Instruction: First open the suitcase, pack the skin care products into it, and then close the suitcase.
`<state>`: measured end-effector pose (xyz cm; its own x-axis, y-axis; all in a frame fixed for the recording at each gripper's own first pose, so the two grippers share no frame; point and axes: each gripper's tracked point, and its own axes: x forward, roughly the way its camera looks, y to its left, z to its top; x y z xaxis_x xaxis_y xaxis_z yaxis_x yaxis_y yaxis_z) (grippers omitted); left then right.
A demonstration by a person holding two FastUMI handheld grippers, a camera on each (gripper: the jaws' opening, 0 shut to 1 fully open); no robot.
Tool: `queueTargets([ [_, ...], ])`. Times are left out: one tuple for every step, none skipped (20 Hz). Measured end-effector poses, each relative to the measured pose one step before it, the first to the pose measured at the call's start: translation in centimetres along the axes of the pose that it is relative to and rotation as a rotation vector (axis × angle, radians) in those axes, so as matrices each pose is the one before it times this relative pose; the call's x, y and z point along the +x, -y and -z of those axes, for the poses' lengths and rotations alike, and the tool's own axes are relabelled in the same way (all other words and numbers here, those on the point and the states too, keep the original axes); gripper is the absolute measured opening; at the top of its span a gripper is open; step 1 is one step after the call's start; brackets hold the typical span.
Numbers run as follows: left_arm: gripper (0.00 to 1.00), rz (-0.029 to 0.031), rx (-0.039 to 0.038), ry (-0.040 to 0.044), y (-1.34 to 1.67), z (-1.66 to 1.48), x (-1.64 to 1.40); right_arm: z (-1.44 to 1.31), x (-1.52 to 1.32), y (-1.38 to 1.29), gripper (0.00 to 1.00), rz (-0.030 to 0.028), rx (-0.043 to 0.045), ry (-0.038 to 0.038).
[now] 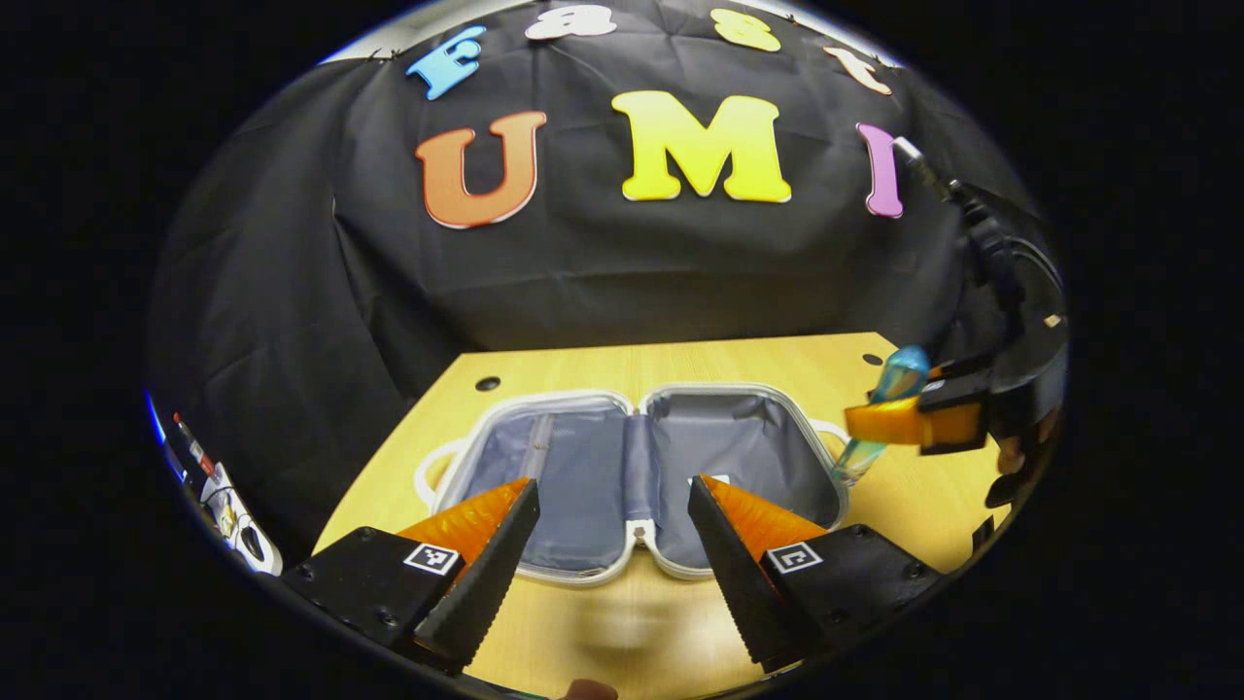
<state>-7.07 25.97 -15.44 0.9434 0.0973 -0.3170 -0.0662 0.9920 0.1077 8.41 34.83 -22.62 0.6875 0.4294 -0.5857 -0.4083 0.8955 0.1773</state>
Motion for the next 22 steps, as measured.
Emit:
queueTargets([
  [0.99,0.00593,0.01092,0.03967,-0.384,-0.893,-0.646,0.648,1.025,-0.888,0.42,-0.00286,-0.00112,-0.02718],
  [0.99,0.00197,0.00966,0.03399,-0.527,-0.607,-0.63,0.717,0.894,-0.799,0.42,-0.00384,-0.00034,-0.02463],
  [0.98,0.00727,0.00584,0.03151,-0.413,-0.762,-0.56,0.898,0.935,-0.682,0.42,-0.00016,-0.00041,-0.03191],
  [0.98,0.00277,0.00319,0.02692,-0.347,-0.54,-0.245,0.897,0.72,-0.371,0.42,0.00715,0.00661,-0.03381],
  [0.98,0.00426,-0.00675,0.02299,-0.426,-0.441,-0.221,0.632,0.759,-0.182,0.42,0.00633,0.016,-0.02271],
  [0.98,-0.00024,-0.01011,0.02111,-0.488,-0.61,-0.09,0.53,0.547,-0.124,0.42,0.00678,0.02034,-0.01983],
  [0.98,0.00271,-0.0153,0.01503,-0.513,-0.427,-0.13,0.437,0.518,-0.259,0.39,0.00683,0.01799,-0.02169],
  [0.99,-0.00049,-0.01494,0.01436,-0.58,-0.382,-0.172,0.38,0.291,-0.1,0.42,0.00568,0.01535,-0.0219],
  [0.99,-0.00156,-0.01255,0.01703,-0.569,-0.576,-0.022,0.257,0.36,-0.055,0.42,0.00604,0.01833,-0.02227],
  [0.99,-0.00022,-0.00747,0.01723,-0.476,-0.635,0.049,0.218,0.4,-0.036,0.39,0.0082,0.02438,-0.02039],
  [0.99,-0.00469,-0.00264,0.01105,-0.552,-0.357,-0.05,-0.428,0.403,-0.212,0.42,0.00521,0.03025,0.00549],
  [0.99,-0.00702,-0.0028,0.00713,-0.691,-0.226,0.056,-0.17,0.729,0.011,0.4,0.00877,0.01749,-0.00997],
  [0.99,0.00037,-0.00343,-0.00038,-0.462,-0.043,0.141,-0.206,0.219,0.122,0.41,0.0069,0.01778,0.00093],
  [0.98,-0.01127,-0.00388,0.00292,-0.775,0.032,0.185,-0.455,0.539,-0.097,0.42,0.00537,0.02026,-0.00439],
  [0.98,-0.0024,-0.00551,-0.00108,-0.553,0.022,0.155,-0.77,0.278,0.009,0.39,0.00646,0.02111,0.0039],
  [1.0,-0.00684,-0.00291,-0.00554,-0.519,0.22,0.034,-0.343,0.677,0.055,0.42,0.01047,0.01148,-0.00518],
  [0.99,-0.01111,-0.00205,-0.00691,-0.653,0.252,0.135,-0.596,0.539,-0.072,0.41,0.00844,0.00556,0.00207],
  [0.98,-0.00709,-0.00124,-0.0109,-0.515,0.535,0.226,-0.404,0.628,0.012,0.42,0.00971,-0.00019,-0.00271],
  [0.98,-0.01401,-0.00209,-0.01161,-0.59,0.446,0.155,-0.36,0.571,-0.04,0.39,0.00961,0.00579,-0.00332],
  [0.98,-0.01154,-0.00568,-0.01132,-0.697,0.269,0.096,-0.293,0.518,0.067,0.42,0.011,0.01419,-0.00784],
  [0.98,-0.00783,-0.00826,-0.0096,-0.491,0.41,0.018,-0.076,0.707,-0.049,0.39,0.00857,0.01174,-0.01654],
  [0.98,-0.01309,-0.00681,-0.00756,-0.594,0.309,0.223,0.337,0.613,0.133,0.39,0.00797,0.00364,-0.02353],
])
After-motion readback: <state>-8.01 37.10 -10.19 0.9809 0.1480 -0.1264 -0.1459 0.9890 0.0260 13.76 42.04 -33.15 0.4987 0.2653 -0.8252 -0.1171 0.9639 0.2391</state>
